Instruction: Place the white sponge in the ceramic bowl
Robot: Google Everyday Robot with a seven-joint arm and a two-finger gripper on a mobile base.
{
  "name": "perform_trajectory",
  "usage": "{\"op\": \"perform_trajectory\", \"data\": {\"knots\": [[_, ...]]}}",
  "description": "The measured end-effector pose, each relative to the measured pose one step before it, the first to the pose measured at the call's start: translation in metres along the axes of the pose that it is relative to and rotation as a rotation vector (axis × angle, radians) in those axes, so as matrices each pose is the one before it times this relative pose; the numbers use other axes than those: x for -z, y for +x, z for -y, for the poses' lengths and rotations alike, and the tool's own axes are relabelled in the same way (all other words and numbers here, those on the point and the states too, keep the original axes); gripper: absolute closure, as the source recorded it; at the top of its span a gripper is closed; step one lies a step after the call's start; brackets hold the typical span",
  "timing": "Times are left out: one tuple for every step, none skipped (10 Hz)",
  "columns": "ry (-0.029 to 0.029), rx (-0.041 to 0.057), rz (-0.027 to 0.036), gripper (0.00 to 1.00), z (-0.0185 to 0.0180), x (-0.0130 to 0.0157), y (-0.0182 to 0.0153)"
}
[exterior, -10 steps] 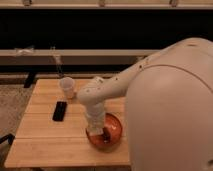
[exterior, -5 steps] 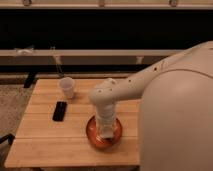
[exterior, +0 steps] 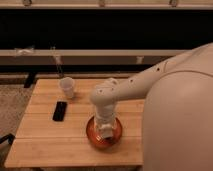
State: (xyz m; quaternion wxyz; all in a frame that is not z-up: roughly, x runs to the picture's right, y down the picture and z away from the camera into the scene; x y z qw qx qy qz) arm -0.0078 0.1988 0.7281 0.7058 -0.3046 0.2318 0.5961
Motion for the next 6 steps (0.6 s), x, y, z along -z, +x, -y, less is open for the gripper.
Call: {"op": "perform_trajectory", "data": {"knots": [[-0.00441,0.0121,0.00987,0.2,-0.00332,0.00214,-0.00175],[-0.00413,0.02402,0.01888,0.2,-0.00401,0.00479,-0.00378],[-0.00476,0.00871,0.00778,0.2,-0.00284,0.0016,-0.00147],[0.00007,-0.00006,0.00028,0.2,0.0,0.00021,-0.0002],[-0.00004,0.00013,-0.00035,0.2,-0.00011,-0.00001,0.00015],[0.00045,0.00002,-0.00056,0.2,0.00011,0.0,0.00017]]}}
